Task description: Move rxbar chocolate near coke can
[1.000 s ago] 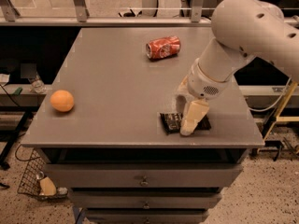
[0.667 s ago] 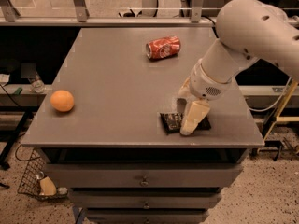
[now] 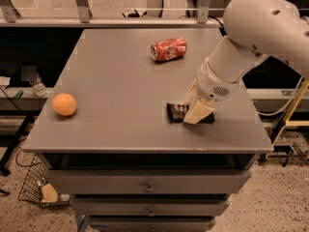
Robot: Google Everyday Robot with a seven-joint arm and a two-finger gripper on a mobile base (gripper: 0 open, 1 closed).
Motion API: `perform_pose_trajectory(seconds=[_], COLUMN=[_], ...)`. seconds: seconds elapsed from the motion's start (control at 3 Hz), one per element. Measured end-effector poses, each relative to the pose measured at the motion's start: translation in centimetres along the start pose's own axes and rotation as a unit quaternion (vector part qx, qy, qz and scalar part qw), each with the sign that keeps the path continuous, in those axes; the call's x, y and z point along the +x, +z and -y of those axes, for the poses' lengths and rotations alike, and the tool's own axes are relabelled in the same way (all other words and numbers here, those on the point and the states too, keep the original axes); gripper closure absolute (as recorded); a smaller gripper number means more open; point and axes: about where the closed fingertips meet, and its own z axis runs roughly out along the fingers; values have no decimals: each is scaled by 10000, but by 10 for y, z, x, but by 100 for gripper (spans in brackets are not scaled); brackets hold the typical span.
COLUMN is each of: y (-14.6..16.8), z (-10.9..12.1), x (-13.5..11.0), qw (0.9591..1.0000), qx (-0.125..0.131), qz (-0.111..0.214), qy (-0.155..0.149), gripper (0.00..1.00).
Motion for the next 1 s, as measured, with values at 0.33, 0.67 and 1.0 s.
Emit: perform_pose_trajectory(seconds=[0.33, 0.67, 1.0], y=[-20, -67, -67], z=[6, 26, 26], x=[-4, -9, -9], qw=[9996, 9969, 9969], qx=[244, 720, 720], qz=[105, 273, 273], qy=[-65, -163, -163], gripper=[100, 100, 100])
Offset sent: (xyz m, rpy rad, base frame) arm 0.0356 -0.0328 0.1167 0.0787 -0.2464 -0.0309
